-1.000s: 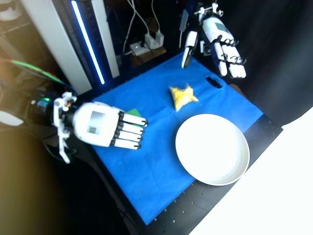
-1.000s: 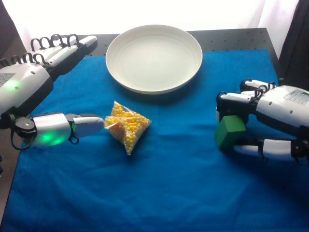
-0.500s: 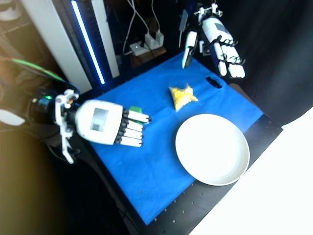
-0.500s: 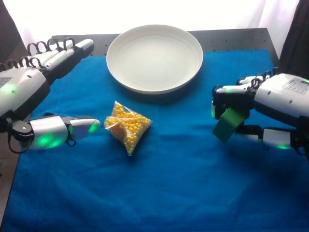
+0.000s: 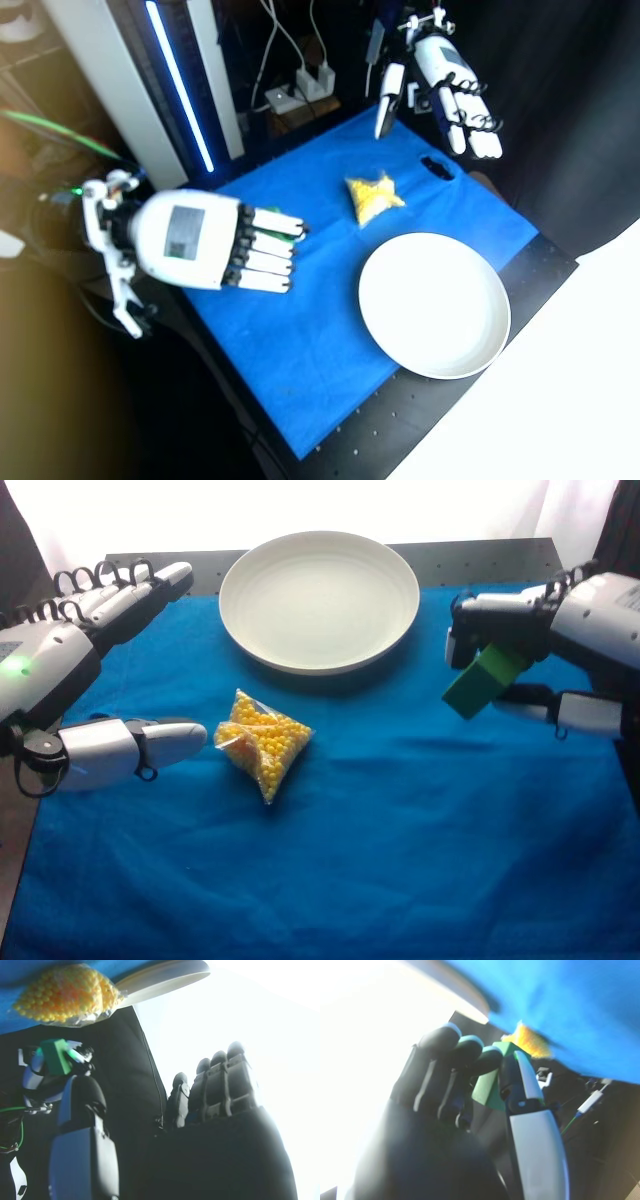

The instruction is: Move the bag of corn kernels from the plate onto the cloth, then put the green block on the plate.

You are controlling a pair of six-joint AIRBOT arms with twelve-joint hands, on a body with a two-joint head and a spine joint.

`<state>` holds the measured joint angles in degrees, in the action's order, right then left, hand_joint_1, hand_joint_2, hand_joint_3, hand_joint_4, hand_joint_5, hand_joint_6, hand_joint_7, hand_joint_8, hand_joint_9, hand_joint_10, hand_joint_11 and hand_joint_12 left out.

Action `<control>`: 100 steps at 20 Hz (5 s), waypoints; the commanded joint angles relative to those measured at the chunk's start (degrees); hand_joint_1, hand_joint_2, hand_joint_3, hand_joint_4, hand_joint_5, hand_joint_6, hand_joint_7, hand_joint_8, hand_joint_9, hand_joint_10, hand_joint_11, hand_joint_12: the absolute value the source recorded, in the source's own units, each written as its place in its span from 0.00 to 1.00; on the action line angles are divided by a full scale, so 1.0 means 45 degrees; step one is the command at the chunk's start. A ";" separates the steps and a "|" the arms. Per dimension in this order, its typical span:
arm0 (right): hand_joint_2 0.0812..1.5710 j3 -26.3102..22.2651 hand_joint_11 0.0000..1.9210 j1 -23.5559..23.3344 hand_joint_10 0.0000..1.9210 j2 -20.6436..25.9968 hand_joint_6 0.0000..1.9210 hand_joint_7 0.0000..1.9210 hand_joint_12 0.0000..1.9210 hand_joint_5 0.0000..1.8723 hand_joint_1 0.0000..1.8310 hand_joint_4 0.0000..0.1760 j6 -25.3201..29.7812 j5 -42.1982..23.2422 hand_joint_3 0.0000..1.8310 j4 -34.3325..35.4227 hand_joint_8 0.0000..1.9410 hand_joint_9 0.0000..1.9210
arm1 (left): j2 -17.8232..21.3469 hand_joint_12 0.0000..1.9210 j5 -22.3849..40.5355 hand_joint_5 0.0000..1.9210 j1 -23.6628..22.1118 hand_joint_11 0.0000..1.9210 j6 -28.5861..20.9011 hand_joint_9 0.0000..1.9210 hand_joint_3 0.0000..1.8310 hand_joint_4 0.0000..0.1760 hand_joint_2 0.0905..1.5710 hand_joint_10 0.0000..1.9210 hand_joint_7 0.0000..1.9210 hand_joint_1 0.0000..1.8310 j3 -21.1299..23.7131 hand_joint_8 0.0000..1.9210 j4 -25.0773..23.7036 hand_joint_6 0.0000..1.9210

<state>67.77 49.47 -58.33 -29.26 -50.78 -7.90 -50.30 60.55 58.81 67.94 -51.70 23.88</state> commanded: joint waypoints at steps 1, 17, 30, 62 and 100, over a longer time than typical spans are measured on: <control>0.86 0.0132 0.35 -0.0341 0.93 0.0010 0.79 0.39 1.00 0.30 0.63 0.00 0.0054 -0.1556 0.00 0.0294 0.81 0.35 | 0.0076 0.00 0.1532 0.00 -0.0082 0.00 -0.0046 0.00 0.00 1.00 0.66 0.00 0.00 0.31 0.0023 0.00 -0.0169 0.00; 0.85 0.3942 0.28 -0.4615 0.85 -0.3107 0.85 0.32 1.00 0.31 0.59 0.10 0.0054 0.3706 0.00 -0.0912 0.81 0.28 | -0.0077 0.00 0.1542 0.00 -0.0049 0.00 -0.0178 0.00 0.00 0.87 0.67 0.00 0.00 0.33 -0.0124 0.00 -0.0173 0.00; 0.81 0.6411 0.33 -0.4968 0.89 -0.5197 0.70 0.36 1.00 0.36 0.63 0.00 0.0138 0.6222 0.00 -0.0917 0.84 0.31 | -0.0295 0.00 0.1633 0.00 -0.0048 0.00 -0.0548 0.00 0.00 1.00 0.66 0.00 0.00 0.28 -0.0378 0.00 -0.0273 0.00; 0.80 0.7076 0.45 -0.4964 0.79 -0.6125 0.78 0.44 1.00 0.28 0.65 0.00 0.0382 0.6512 0.00 -0.0668 0.73 0.45 | -0.0557 0.00 0.1770 0.00 -0.0038 0.00 -0.0792 0.00 0.00 1.00 0.67 0.00 0.00 0.29 -0.0553 0.00 -0.0206 0.00; 0.72 0.0621 0.00 -0.3583 0.01 -0.0045 0.00 0.00 0.49 0.00 0.34 0.25 0.0379 0.0532 0.00 -0.2036 0.00 0.01 | -0.0287 0.00 0.2545 0.00 0.0622 0.00 -0.0897 0.00 0.00 1.00 0.67 0.00 0.00 0.27 -0.0121 0.00 0.0427 0.00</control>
<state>69.89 35.53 -57.49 -27.64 -41.10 -18.24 -51.96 64.64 61.82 64.27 -52.18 26.87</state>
